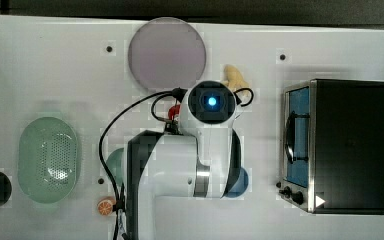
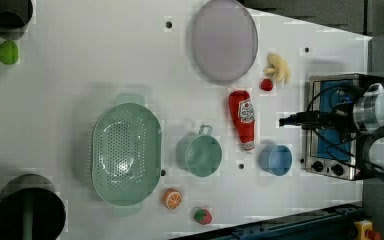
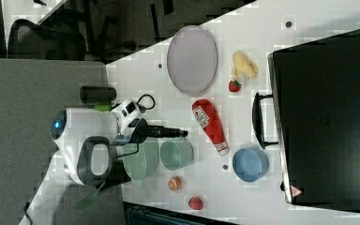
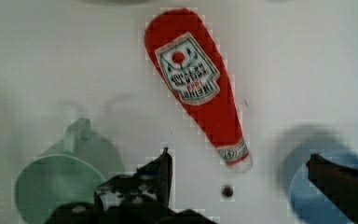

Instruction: Pick Ketchup from the table and place it in strainer.

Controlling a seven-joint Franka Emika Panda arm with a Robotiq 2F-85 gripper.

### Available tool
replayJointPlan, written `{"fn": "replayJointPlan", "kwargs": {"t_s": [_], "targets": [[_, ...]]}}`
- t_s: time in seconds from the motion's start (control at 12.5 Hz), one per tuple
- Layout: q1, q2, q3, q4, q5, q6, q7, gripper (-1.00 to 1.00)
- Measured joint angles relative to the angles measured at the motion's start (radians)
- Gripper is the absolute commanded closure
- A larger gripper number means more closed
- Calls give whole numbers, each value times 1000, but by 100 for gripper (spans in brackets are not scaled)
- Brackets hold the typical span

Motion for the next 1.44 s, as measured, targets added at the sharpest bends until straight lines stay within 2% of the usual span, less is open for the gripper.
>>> {"fn": "replayJointPlan", "kwargs": {"t_s": [0.32,0.56,0.8,1.2,1.28,1.44], "targets": [[3,21,13,-64,-5,202,-170,-100],[5,123,28,-66,-18,359,-207,-100],[9,231,26,-94,-59,456,-210,-100],[13,375,27,-121,-67,550,-223,-100],[14,393,27,-119,-65,553,-223,-92],[13,404,26,-129,-65,594,-224,-43]]}}
